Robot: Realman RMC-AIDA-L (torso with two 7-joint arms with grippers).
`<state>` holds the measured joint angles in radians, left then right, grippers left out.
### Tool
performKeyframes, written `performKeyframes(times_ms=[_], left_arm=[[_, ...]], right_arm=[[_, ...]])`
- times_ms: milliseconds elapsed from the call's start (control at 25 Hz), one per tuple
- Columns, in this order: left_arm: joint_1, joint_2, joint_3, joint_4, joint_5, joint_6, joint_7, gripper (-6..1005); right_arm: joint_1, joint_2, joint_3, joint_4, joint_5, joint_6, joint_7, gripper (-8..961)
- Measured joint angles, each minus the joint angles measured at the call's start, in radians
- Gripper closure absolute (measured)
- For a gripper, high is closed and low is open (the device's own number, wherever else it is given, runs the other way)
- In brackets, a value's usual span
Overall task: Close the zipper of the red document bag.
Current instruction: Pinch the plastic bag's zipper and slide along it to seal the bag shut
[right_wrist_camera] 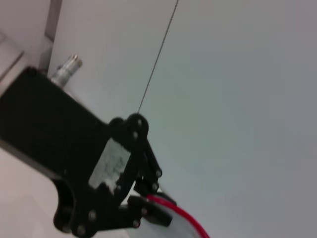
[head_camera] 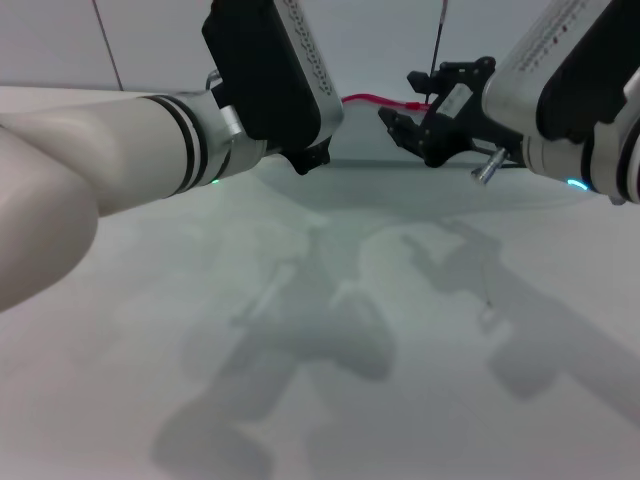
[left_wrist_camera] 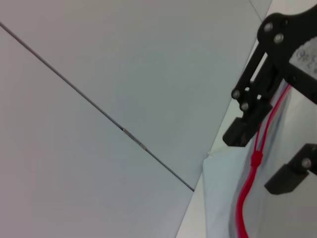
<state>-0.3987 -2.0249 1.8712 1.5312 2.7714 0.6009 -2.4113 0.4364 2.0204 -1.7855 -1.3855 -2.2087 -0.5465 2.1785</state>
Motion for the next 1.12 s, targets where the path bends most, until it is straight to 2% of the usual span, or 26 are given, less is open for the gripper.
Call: performKeyframes(times_ms=[400,1120], left_arm=[[-0.006,0.0,0.001,0.011,0.002,0.031,0.0,945],[-0.004,0.005,-0.005,0.04,0.008,0.066,0.0,946]], right_arm=[[0.054,0.001,0.007,0.095,-0.008,0.006,-0.044,523],[0.063,0.001,0.009,0.086,-0.107,0.0,-0.052,530]])
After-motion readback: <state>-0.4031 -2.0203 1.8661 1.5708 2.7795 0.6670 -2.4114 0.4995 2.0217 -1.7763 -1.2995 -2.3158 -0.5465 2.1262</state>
